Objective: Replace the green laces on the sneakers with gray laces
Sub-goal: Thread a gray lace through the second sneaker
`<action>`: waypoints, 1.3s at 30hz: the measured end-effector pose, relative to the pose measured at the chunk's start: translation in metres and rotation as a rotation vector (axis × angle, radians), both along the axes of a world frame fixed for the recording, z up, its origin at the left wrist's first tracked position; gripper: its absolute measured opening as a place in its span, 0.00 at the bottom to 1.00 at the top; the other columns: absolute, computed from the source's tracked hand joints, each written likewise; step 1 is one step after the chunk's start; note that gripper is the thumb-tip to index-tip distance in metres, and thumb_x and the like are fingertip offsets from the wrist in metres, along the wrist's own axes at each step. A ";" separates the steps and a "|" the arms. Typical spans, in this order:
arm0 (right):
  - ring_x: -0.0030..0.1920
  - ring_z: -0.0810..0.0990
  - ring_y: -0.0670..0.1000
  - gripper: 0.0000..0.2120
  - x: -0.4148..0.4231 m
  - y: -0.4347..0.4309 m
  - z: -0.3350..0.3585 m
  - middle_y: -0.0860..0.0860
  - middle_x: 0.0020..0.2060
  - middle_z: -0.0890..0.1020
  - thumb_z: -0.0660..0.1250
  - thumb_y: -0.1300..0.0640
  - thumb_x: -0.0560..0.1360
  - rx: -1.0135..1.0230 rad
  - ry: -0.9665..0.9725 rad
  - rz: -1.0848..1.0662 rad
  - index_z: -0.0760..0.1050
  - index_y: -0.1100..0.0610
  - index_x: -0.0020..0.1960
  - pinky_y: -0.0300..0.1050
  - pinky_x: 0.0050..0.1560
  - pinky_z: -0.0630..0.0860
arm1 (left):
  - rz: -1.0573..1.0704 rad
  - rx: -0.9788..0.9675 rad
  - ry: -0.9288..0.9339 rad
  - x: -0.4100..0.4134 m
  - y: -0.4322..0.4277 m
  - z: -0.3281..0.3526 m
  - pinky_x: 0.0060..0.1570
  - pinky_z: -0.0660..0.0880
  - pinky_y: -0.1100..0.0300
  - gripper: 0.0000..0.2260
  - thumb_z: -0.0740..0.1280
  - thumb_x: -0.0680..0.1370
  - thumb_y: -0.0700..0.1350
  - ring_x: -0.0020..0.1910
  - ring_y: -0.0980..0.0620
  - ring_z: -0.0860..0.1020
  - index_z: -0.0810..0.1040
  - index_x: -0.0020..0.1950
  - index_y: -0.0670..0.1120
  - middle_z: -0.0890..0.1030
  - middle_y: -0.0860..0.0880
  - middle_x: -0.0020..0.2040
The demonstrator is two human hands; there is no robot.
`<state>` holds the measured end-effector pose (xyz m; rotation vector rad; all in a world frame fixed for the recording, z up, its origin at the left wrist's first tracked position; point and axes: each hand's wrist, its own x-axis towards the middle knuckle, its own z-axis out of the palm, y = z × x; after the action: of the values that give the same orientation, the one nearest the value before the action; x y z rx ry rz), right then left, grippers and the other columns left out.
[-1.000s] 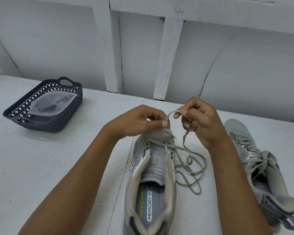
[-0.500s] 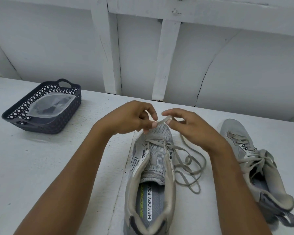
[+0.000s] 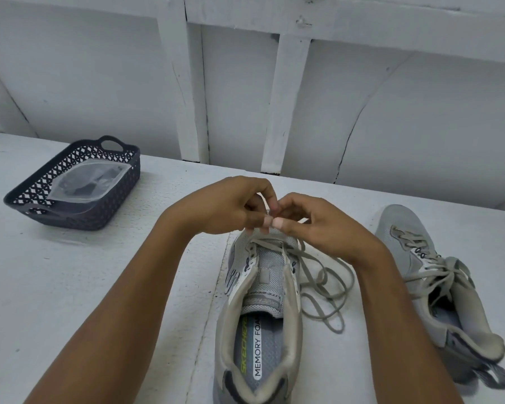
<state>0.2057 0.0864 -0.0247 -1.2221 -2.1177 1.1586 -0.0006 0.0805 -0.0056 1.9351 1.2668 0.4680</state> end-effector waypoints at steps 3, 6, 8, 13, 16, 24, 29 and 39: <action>0.39 0.82 0.51 0.04 -0.004 -0.001 -0.002 0.52 0.37 0.85 0.69 0.59 0.78 -0.020 0.028 -0.022 0.77 0.55 0.44 0.56 0.48 0.78 | 0.020 0.007 0.013 0.002 0.000 0.000 0.43 0.78 0.52 0.05 0.71 0.78 0.43 0.34 0.55 0.80 0.77 0.49 0.49 0.85 0.51 0.39; 0.38 0.82 0.46 0.07 0.003 0.005 -0.004 0.48 0.34 0.84 0.68 0.62 0.78 0.017 -0.013 -0.079 0.76 0.54 0.42 0.50 0.45 0.76 | 0.053 0.025 0.058 0.000 0.000 0.002 0.39 0.76 0.60 0.04 0.71 0.78 0.46 0.33 0.57 0.80 0.79 0.47 0.48 0.85 0.53 0.37; 0.38 0.83 0.47 0.07 0.007 0.006 -0.005 0.48 0.34 0.85 0.68 0.61 0.78 0.004 -0.017 -0.096 0.76 0.53 0.42 0.51 0.45 0.76 | 0.063 0.044 0.098 -0.001 0.000 0.002 0.37 0.76 0.62 0.06 0.71 0.78 0.48 0.32 0.57 0.80 0.80 0.45 0.47 0.85 0.55 0.35; 0.42 0.83 0.54 0.05 0.000 0.001 -0.005 0.52 0.39 0.86 0.69 0.56 0.78 -0.097 0.044 0.011 0.79 0.58 0.48 0.51 0.49 0.79 | 0.076 0.049 0.102 0.005 0.000 0.001 0.34 0.75 0.65 0.10 0.74 0.75 0.52 0.30 0.58 0.80 0.80 0.45 0.46 0.85 0.54 0.34; 0.35 0.77 0.50 0.05 -0.002 -0.001 -0.006 0.49 0.33 0.81 0.67 0.59 0.80 -0.137 0.060 0.054 0.78 0.61 0.49 0.43 0.39 0.76 | 0.054 -0.007 0.073 0.004 0.000 0.001 0.33 0.75 0.65 0.11 0.75 0.75 0.48 0.31 0.55 0.80 0.74 0.50 0.47 0.85 0.51 0.35; 0.26 0.71 0.40 0.06 0.002 -0.003 0.000 0.49 0.29 0.79 0.66 0.64 0.77 -0.119 -0.056 -0.004 0.81 0.58 0.48 0.32 0.28 0.65 | -0.024 -0.222 0.467 -0.001 -0.002 0.003 0.33 0.74 0.63 0.23 0.69 0.74 0.64 0.28 0.56 0.79 0.80 0.42 0.43 0.83 0.50 0.32; 0.31 0.76 0.44 0.07 -0.003 -0.006 0.000 0.46 0.29 0.80 0.77 0.56 0.71 -0.131 -0.071 0.005 0.81 0.57 0.41 0.38 0.35 0.72 | -0.062 -0.365 0.416 0.004 0.001 -0.005 0.30 0.73 0.63 0.16 0.68 0.78 0.54 0.27 0.54 0.77 0.82 0.38 0.42 0.83 0.48 0.32; 0.29 0.75 0.37 0.03 -0.019 -0.012 0.002 0.41 0.28 0.81 0.74 0.57 0.71 -0.010 -0.277 0.009 0.84 0.52 0.39 0.33 0.35 0.70 | -0.078 -0.576 -0.056 -0.019 0.008 -0.026 0.25 0.73 0.64 0.10 0.63 0.80 0.35 0.23 0.51 0.77 0.80 0.40 0.38 0.81 0.42 0.30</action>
<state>0.1870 0.0743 -0.0231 -1.4513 -2.3185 1.0557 -0.0199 0.0887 -0.0321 1.4643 1.1303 0.0943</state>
